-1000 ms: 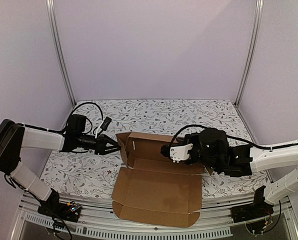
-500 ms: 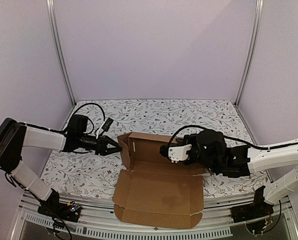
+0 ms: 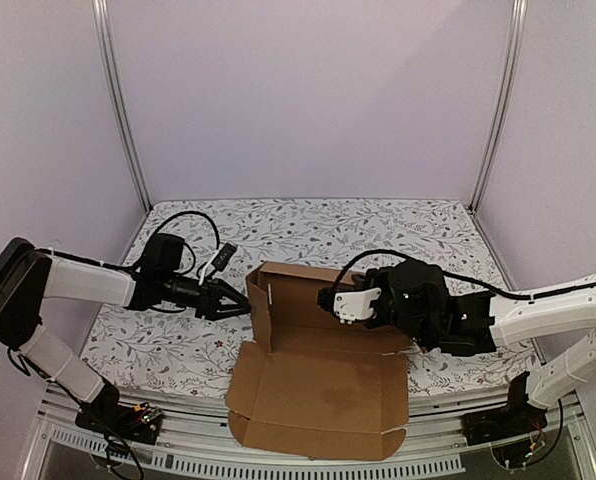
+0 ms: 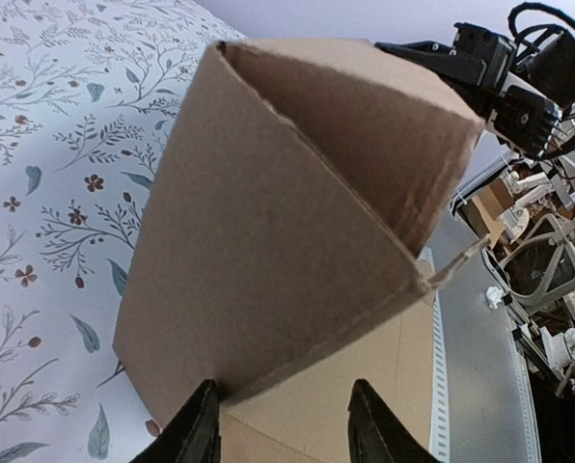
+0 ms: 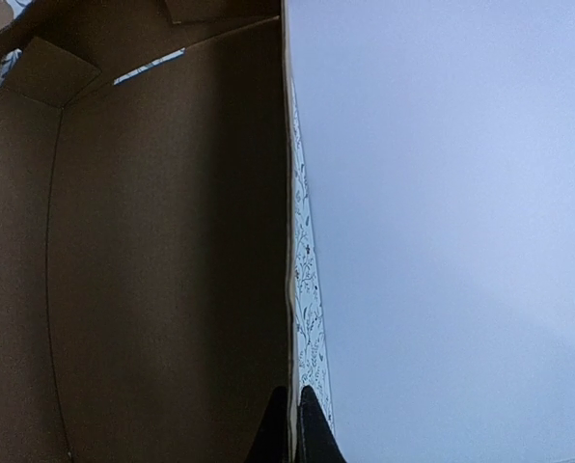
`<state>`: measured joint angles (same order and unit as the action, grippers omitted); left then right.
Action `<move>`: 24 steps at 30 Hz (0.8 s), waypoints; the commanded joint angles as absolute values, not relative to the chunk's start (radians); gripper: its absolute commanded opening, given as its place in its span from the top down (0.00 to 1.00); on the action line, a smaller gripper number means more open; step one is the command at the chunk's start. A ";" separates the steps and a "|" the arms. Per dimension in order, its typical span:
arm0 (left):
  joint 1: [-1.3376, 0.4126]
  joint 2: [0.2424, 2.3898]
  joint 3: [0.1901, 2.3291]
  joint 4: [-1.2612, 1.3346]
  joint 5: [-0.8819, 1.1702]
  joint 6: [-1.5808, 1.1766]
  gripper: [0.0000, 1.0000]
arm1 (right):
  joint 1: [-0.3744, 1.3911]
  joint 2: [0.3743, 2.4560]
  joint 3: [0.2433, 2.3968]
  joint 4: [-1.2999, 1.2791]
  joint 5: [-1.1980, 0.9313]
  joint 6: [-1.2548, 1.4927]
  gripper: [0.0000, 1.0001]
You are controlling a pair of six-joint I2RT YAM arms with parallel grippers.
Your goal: Fold the paper box
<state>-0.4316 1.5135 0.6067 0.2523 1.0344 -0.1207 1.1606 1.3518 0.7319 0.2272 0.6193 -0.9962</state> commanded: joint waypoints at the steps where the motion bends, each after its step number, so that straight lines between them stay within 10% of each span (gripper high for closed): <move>1: -0.468 1.473 0.575 0.273 1.009 -0.140 0.55 | 1.168 1.369 0.723 0.205 0.632 -0.983 1.00; 24: -0.676 1.340 0.542 0.305 0.434 -0.157 0.53 | 1.231 1.425 0.713 0.232 0.712 -0.965 1.00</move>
<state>-0.6353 1.3811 0.5724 0.2878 0.5758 -0.1650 1.1965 1.3861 0.7319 0.2581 0.6849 -0.9863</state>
